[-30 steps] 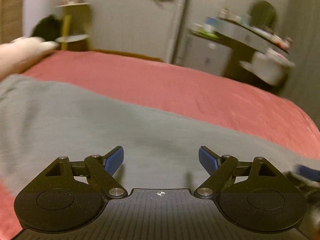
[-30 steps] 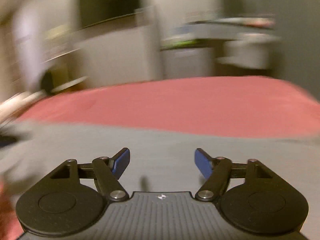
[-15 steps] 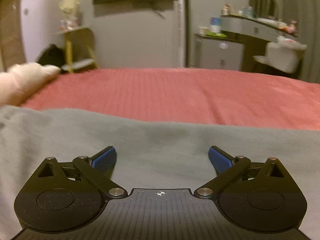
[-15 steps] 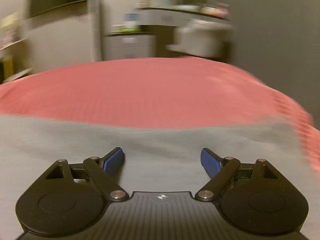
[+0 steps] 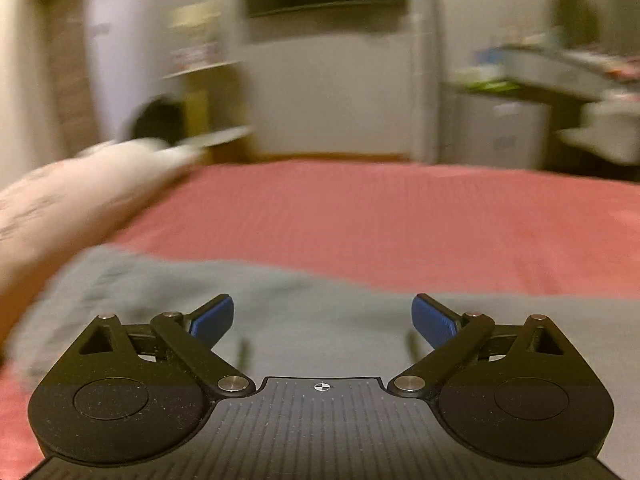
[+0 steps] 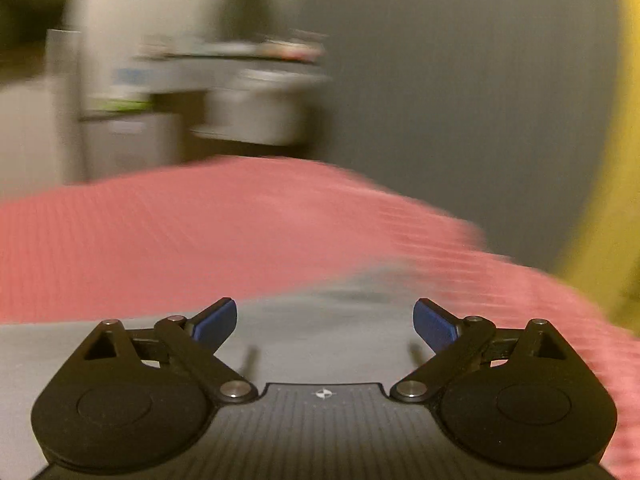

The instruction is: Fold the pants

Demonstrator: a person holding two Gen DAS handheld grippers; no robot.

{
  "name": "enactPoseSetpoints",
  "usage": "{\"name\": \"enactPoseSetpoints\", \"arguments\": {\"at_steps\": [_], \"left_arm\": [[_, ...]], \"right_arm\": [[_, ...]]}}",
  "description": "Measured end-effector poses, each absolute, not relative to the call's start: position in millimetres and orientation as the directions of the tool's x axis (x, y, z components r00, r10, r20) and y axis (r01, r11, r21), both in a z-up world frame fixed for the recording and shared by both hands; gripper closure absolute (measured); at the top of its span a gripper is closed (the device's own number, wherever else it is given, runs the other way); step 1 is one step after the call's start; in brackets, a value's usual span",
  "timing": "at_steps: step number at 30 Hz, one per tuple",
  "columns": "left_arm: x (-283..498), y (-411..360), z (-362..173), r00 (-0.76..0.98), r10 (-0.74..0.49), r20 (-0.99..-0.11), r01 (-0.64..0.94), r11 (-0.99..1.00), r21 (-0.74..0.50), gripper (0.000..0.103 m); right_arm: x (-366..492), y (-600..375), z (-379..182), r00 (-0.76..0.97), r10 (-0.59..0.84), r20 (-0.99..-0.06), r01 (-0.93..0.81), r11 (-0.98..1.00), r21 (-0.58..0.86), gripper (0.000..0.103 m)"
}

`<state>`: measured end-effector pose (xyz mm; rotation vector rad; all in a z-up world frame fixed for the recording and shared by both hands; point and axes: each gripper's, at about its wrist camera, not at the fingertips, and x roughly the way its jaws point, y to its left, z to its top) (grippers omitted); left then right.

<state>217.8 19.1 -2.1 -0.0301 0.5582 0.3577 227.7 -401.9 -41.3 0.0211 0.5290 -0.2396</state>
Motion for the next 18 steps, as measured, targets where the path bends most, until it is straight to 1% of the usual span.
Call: {"name": "enactPoseSetpoints", "arguments": {"at_steps": [1, 3, 4, 5, 6, 7, 8, 9, 10, 12, 13, 14, 15, 16, 18], "left_arm": [[222, 4, -1, 0.807, 0.287, -0.516, -0.289, 0.954, 0.077, 0.003], [232, -18, -7, 0.818, 0.271, -0.508, -0.218, 0.962, 0.162, 0.003], [237, -25, -14, 0.814, 0.287, -0.506, -0.199, 0.955, 0.221, 0.003], [241, -28, -24, 0.804, 0.321, -0.501, -0.195, 0.938, 0.287, 0.002], [245, -26, -36, 0.79, 0.368, -0.49, -0.203, 0.912, 0.357, 0.001], [245, -17, -42, 0.787, 0.387, -0.48, -0.212, 0.901, 0.378, 0.0], [245, -7, -42, 0.785, 0.378, -0.491, -0.228, 0.913, 0.339, 0.0], [247, 13, -39, 0.763, 0.383, -0.521, -0.275, 0.921, 0.275, 0.0], [247, 29, -38, 0.729, 0.417, -0.543, -0.334, 0.909, 0.25, 0.0], [248, 72, -39, 0.661, 0.507, -0.554, -0.441, 0.859, 0.261, 0.0], [244, 91, -40, 0.65, 0.522, -0.552, -0.457, 0.849, 0.265, 0.0], [237, 106, -39, 0.684, 0.458, -0.568, -0.403, 0.886, 0.229, 0.0], [228, 111, -38, 0.714, 0.411, -0.567, -0.351, 0.911, 0.218, 0.0], [222, 110, -38, 0.737, 0.4, -0.545, -0.301, 0.916, 0.265, 0.0], [214, 96, -36, 0.754, 0.446, -0.482, -0.264, 0.878, 0.399, 0.0]], "right_arm": [[233, -374, -44, 0.844, -0.1, -0.526, 0.111, 0.994, -0.011, 0.007], [237, -323, -53, 0.822, 0.11, -0.559, -0.113, 0.993, 0.03, 0.007], [235, -304, -56, 0.816, 0.166, -0.554, -0.186, 0.982, 0.021, 0.007], [231, -286, -60, 0.815, 0.198, -0.544, -0.241, 0.97, -0.01, 0.007], [228, -273, -65, 0.816, 0.191, -0.545, -0.267, 0.962, -0.063, 0.006], [229, -264, -74, 0.813, 0.15, -0.562, -0.273, 0.951, -0.141, 0.006], [230, -268, -80, 0.814, 0.143, -0.563, -0.277, 0.947, -0.16, 0.004], [233, -279, -80, 0.808, 0.166, -0.565, -0.273, 0.956, -0.11, 0.004], [238, -291, -77, 0.8, 0.159, -0.578, -0.241, 0.968, -0.066, 0.004], [247, -325, -75, 0.81, 0.103, -0.578, -0.159, 0.986, -0.046, 0.004], [245, -342, -77, 0.813, 0.057, -0.579, -0.11, 0.992, -0.057, 0.004], [246, -362, -80, 0.81, -0.014, -0.587, -0.036, 0.997, -0.074, 0.004], [247, -387, -80, 0.804, -0.056, -0.591, 0.029, 0.998, -0.055, 0.004], [246, -407, -80, 0.803, -0.084, -0.59, 0.084, 0.996, -0.027, 0.004], [240, -451, -79, 0.774, -0.212, -0.596, 0.246, 0.969, -0.026, 0.004]]}}
